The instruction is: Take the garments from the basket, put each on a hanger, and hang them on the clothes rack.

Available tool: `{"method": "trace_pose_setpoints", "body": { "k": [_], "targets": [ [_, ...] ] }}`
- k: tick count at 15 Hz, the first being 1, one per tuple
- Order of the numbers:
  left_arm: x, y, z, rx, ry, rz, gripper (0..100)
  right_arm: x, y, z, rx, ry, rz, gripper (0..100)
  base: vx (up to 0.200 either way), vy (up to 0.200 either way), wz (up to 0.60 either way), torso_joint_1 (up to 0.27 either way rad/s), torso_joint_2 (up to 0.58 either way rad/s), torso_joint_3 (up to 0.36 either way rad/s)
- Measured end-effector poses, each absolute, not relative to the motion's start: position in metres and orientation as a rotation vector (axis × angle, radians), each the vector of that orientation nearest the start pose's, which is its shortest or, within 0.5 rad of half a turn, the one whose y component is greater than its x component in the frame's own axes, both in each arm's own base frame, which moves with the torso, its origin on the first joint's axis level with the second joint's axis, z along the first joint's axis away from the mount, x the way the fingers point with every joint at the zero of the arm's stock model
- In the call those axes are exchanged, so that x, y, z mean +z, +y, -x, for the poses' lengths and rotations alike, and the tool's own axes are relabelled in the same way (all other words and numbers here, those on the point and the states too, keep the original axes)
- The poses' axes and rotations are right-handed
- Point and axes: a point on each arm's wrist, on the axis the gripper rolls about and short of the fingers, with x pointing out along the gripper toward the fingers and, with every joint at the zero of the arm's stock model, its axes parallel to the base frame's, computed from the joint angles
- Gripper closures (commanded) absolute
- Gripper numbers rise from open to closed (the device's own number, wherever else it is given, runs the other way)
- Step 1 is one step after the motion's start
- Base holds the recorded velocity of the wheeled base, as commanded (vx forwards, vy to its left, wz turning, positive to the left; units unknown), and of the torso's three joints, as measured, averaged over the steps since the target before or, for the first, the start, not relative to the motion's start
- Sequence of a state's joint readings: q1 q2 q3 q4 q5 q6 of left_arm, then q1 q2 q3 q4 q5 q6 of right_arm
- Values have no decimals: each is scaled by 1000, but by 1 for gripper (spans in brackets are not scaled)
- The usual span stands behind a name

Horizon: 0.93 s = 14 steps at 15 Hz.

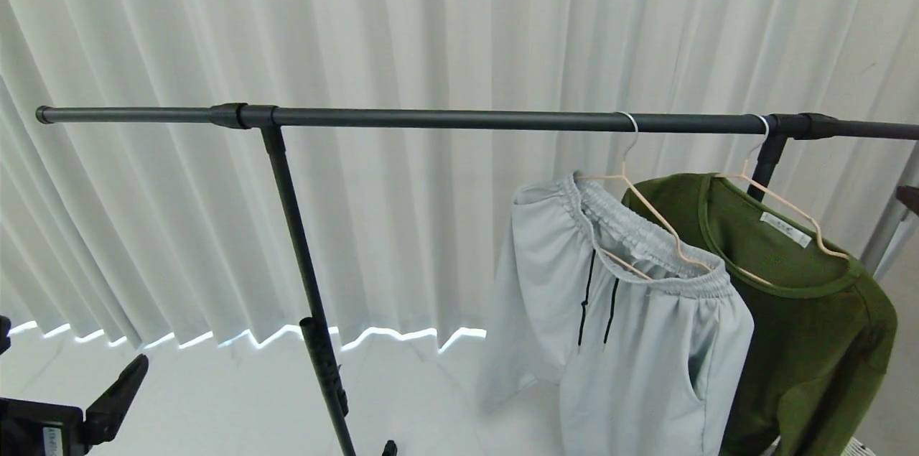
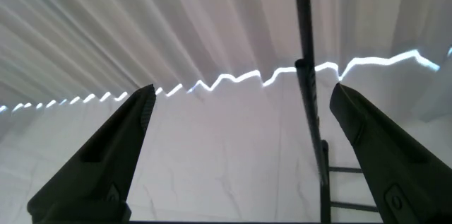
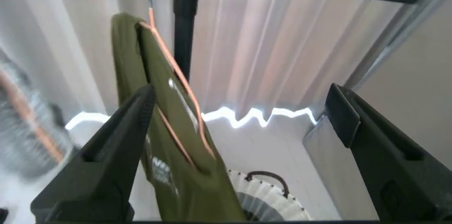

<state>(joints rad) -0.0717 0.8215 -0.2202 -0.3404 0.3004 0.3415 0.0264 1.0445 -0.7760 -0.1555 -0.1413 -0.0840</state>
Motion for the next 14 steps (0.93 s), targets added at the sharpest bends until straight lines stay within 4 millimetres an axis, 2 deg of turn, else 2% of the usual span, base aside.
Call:
{"method": "trace_pose_setpoints", "body": {
  "k": [4,8,13,14],
  "targets": [
    [146,4,-56,257,245,-382,0,270,-2,-117,-125,83,92,0,-200,0,0,-1,4,4],
    [132,7,-37,348,207,-376,0,253,-3,-94,-140,85,97,0,-200,0,0,4,2,5],
    [104,11,-6,439,194,-401,0,198,-4,-55,-149,161,150,0,-200,0,0,1,-1,4],
    [99,12,1,459,191,-414,0,188,-4,-47,-153,178,157,0,0,0,0,0,0,0]
  ]
}}
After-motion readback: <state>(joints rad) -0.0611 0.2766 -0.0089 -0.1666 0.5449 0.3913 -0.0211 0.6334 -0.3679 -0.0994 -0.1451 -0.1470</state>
